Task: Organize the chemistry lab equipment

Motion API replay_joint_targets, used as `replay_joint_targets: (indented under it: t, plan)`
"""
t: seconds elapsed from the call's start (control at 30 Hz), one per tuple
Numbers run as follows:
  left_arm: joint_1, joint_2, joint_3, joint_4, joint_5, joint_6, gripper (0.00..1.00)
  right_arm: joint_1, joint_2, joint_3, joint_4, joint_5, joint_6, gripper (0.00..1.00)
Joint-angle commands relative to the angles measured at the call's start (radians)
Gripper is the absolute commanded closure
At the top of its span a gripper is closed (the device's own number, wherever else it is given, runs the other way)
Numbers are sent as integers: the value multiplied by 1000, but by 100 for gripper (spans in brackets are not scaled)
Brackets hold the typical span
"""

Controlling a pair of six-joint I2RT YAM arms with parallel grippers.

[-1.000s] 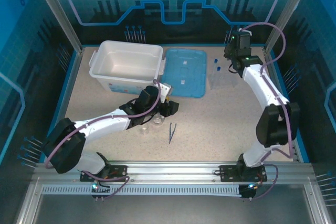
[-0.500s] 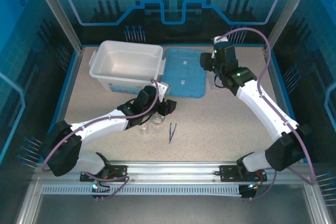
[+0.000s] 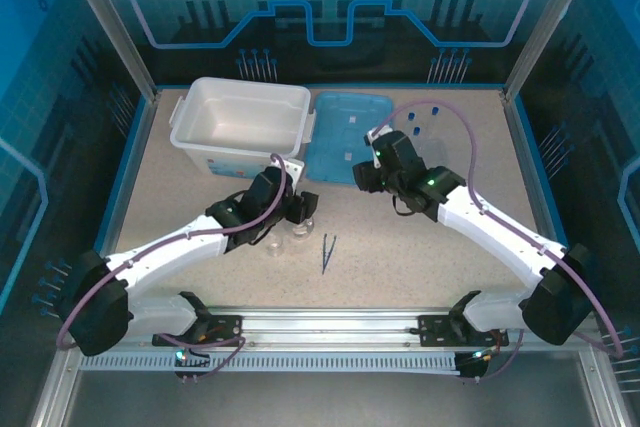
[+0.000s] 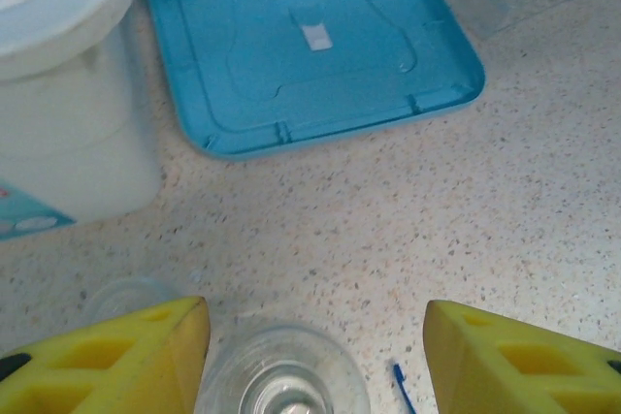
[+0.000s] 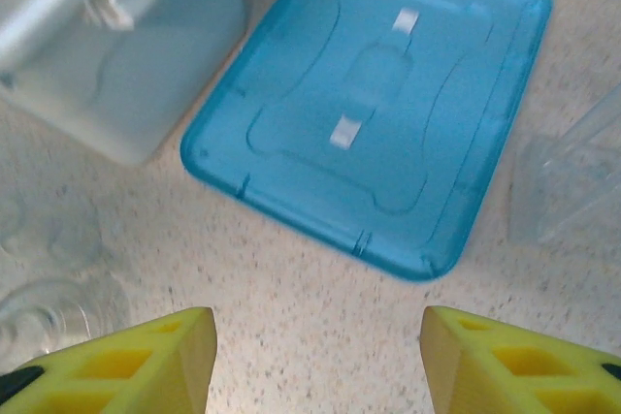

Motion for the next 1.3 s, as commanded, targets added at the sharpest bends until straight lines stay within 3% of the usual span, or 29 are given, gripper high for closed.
replay_joint_targets:
  t: [0.0,0.57,0.77,1.07,1.27]
  plan:
    - [-3,-33,-16,-105,-38,-44,39,23,-12,-42,23,-25,27,41]
    - [-47,151,18,-143,-35,-75,44,34,14,-140,67,-53,72,40]
    - [-52,155,8,-141,-28,-85,45,33,15,-142,63,-51,70,40]
    - [-56,175,24,-132,-35,-74,57,33,31,-136,70,-56,73,41]
    - [-58,181,32,-133,-39,-70,59,33,22,-143,65,-54,78,41]
